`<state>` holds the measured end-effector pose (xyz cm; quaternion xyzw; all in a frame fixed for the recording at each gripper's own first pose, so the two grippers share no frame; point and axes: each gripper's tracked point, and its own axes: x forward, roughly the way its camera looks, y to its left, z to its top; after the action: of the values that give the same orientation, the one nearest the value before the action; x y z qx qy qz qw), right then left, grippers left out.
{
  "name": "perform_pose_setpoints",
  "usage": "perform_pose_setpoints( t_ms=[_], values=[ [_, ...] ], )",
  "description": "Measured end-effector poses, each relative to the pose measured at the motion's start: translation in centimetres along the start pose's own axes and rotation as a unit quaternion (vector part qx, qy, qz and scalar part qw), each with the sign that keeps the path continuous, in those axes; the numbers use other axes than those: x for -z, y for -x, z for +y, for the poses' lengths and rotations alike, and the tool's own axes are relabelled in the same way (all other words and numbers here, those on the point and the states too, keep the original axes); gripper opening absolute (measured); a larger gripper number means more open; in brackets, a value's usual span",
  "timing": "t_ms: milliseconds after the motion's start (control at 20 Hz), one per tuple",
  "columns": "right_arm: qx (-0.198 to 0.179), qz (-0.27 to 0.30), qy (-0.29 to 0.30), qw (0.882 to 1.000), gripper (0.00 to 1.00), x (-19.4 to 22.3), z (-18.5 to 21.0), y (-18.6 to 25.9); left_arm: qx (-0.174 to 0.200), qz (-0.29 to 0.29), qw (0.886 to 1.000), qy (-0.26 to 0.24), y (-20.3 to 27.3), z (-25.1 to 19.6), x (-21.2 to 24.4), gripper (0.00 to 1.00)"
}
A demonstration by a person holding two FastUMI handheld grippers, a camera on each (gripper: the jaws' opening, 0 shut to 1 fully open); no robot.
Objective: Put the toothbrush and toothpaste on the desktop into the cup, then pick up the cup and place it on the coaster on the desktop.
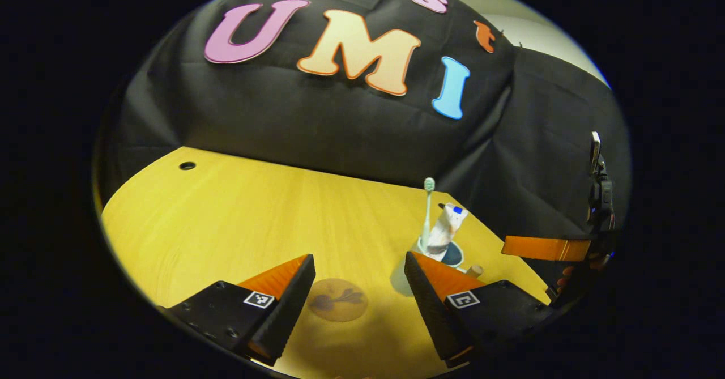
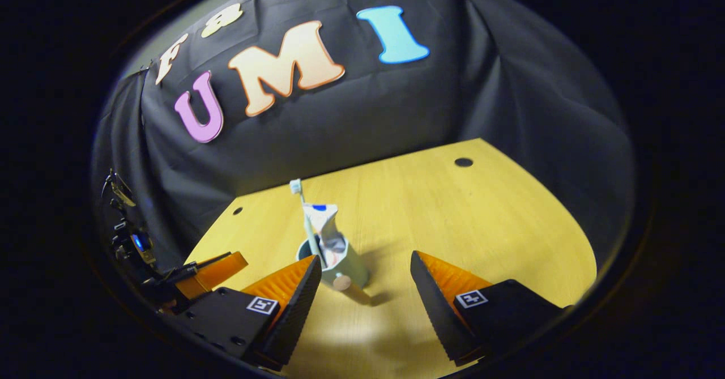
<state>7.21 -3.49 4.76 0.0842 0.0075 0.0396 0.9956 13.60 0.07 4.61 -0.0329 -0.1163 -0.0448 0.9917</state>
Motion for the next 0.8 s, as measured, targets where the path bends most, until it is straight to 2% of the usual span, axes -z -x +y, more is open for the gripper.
perform_pose_setpoints(
  t_ms=[200,400,600,750,800],
  values=[
    [-0.024,0.072,0.004,0.997,0.98,2.1,1.2,-1.2,-0.072,-0.002,0.997,-0.007,3.4,6.3,0.3,0.94],
    [-0.015,0.117,0.068,0.991,0.97,3.4,1.4,-2.9,-0.141,0.021,0.99,-0.017,7.7,12.7,2.2,0.94],
    [-0.007,0.155,0.163,0.974,0.98,4.2,1.8,-4.3,-0.19,0.047,0.981,0.0,10.7,17.3,4.3,0.94],
    [0.0,0.189,0.218,0.958,0.98,4.9,1.7,-5.1,-0.212,0.054,0.976,0.009,12.0,19.3,4.8,0.94],
    [0.004,0.2,0.236,0.951,0.92,5.1,1.5,-5.3,-0.215,0.055,0.975,0.011,12.3,19.6,4.9,0.95]
  ],
)
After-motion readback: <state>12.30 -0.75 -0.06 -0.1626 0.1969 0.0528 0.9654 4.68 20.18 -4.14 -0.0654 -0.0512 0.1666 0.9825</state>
